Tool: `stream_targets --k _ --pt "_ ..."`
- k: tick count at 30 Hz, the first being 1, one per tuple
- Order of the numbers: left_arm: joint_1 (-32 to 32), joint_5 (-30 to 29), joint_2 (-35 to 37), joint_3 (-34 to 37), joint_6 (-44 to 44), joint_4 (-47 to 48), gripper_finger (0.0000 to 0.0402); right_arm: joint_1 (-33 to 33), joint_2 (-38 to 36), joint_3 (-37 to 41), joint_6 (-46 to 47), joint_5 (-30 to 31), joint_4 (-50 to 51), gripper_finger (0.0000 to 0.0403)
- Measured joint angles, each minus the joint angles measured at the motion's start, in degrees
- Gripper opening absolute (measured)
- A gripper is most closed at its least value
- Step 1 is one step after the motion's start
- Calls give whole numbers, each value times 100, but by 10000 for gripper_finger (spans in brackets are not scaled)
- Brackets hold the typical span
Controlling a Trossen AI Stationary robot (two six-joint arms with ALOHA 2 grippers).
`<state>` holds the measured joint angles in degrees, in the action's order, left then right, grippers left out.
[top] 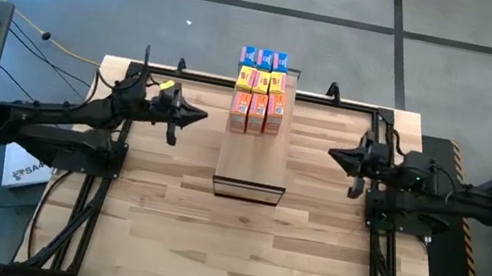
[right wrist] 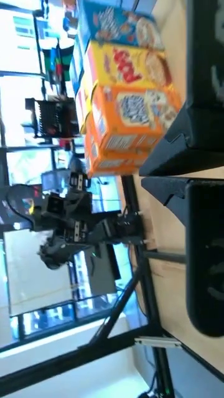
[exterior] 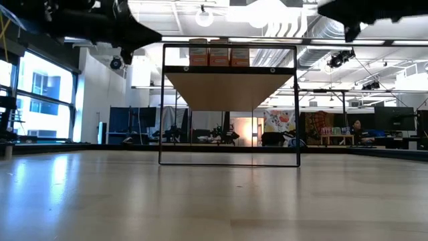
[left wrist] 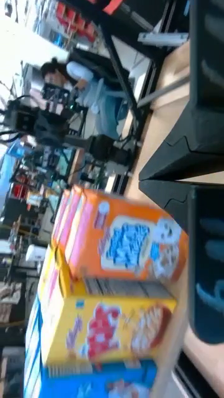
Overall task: Stack cereal on shelf
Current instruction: Return to Home Position
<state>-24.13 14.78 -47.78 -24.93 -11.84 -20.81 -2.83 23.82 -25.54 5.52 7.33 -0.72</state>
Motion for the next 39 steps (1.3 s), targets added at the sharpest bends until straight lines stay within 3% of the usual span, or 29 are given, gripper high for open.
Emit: stream_targets --k 6,13,21,27,32,39 --pt "-366 10 311 450 47 -701 0 -241 -1036 772 174 2 -61 0" --pt "-879 173 626 936 -136 -889 0 -415 -2383 1437 61 7 -130 0" --pt "-1363 362 1159 1482 -308 -916 0 -609 -2381 1892 135 7 -409 0" --pt "-1752 382 1911 1975 -449 -901 0 -831 -2377 2433 64 76 -1436 0" --pt "-2027 524 2616 2434 -637 -839 0 -1074 -2372 2498 293 1 -1323 0" --pt "-2385 769 3557 2429 -511 399 0 -1296 -2372 2498 179 62 -1498 0"
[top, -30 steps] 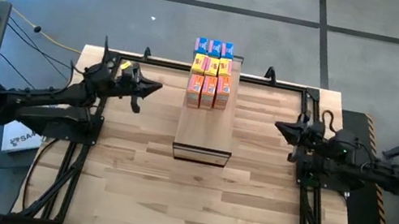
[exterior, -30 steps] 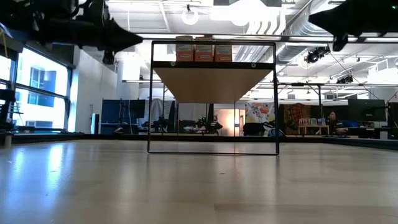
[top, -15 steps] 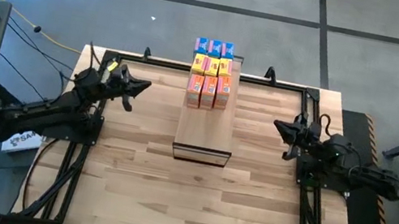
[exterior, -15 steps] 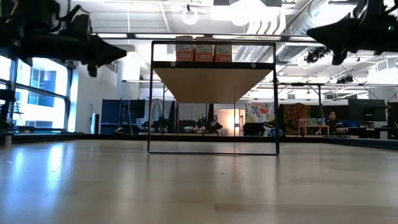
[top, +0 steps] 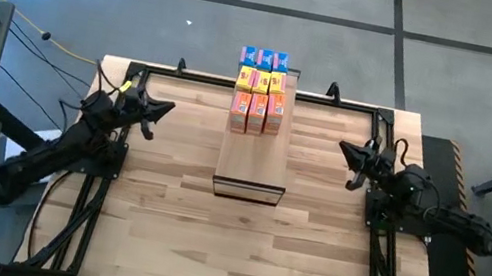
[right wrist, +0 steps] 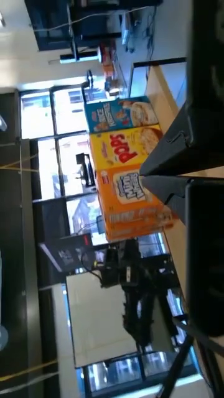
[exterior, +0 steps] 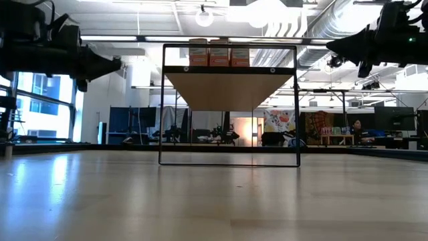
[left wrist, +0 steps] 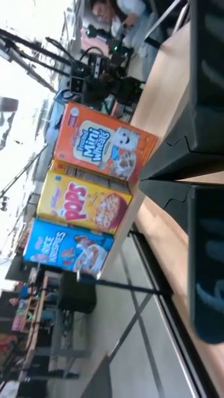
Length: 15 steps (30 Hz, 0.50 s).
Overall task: Stack cereal on shelf
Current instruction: Return to Home Position
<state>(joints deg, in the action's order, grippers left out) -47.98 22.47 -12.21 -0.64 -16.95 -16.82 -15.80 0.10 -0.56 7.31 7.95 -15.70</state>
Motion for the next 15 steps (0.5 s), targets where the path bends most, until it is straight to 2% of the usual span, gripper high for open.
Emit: stream_targets --k 6,9,11,15 --pt "-242 253 930 -4 1 630 0 -121 0 0 280 -5 289 0" --pt "-443 340 1197 -16 76 1045 0 -122 0 1 271 -287 216 0" --pt "-579 650 1198 -4 57 1103 0 -115 -7 2 197 -535 168 0" --pt "-820 1436 1205 -13 -83 997 0 -106 -7 2 34 -414 426 0"
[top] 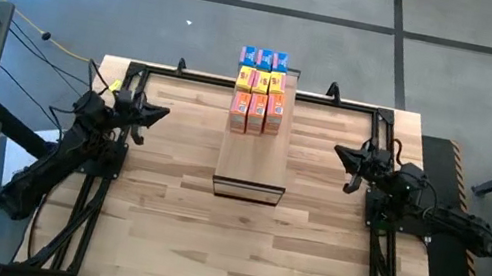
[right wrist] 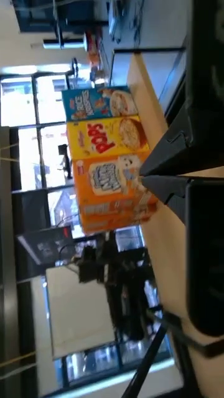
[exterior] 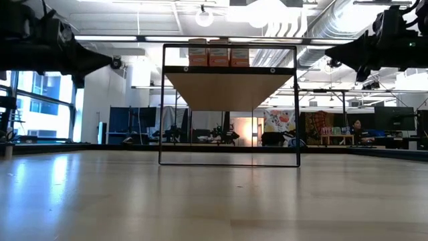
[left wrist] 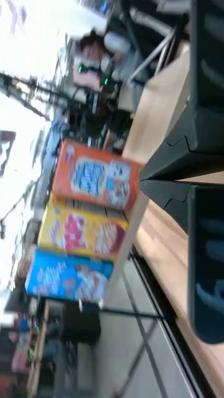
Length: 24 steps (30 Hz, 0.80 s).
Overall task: Stack cereal on shelf
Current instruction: Return to Home Position
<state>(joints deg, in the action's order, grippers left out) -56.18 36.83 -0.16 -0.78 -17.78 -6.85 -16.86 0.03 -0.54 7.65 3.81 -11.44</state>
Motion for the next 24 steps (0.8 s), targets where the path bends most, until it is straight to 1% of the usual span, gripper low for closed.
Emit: stream_targets --k 2,5,9,11,13,17,24 --pt "-91 221 0 0 -17 -55 0 -5 0 0 -103 86 6 0" --pt "-157 278 -2 0 -54 -7 0 -5 6 2 -231 216 10 0" --pt "-162 267 -5 0 -12 258 0 -5 13 2 1 903 449 0" --pt "-162 204 -70 4 -23 295 0 -5 27 1 382 1155 828 0" --pt "-162 190 -118 4 -209 294 0 -5 115 -7 669 1194 850 0" --pt "-161 184 -183 4 -730 297 1 -4 175 -13 734 1204 876 0" --pt "-155 176 -186 4 -756 286 1 -5 175 -16 733 1207 891 0"
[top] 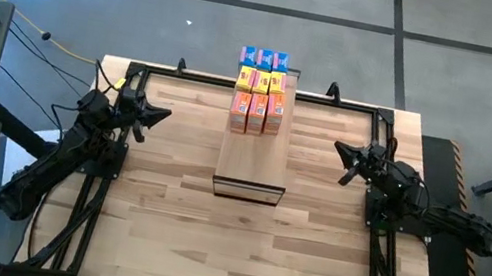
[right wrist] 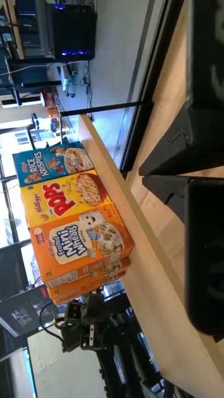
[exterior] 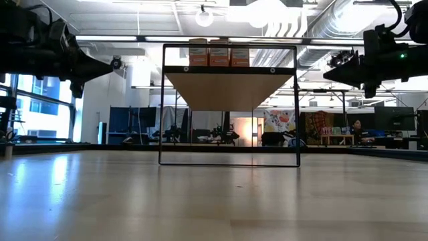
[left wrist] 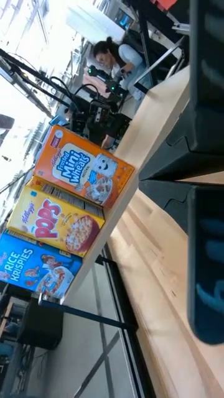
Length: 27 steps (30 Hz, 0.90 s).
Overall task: Stack cereal on shelf
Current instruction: Return to Home Position
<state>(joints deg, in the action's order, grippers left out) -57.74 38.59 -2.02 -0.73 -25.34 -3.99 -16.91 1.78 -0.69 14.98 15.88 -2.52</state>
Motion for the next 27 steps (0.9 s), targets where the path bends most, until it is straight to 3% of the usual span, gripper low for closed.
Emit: stream_targets --k 17,27 --pt "3 -7 0 0 -5 2 3 2 2 -11 0 0 15 0" --pt "590 -50 -2 -2 -2 -7 3 2 2 -11 0 1 15 0"
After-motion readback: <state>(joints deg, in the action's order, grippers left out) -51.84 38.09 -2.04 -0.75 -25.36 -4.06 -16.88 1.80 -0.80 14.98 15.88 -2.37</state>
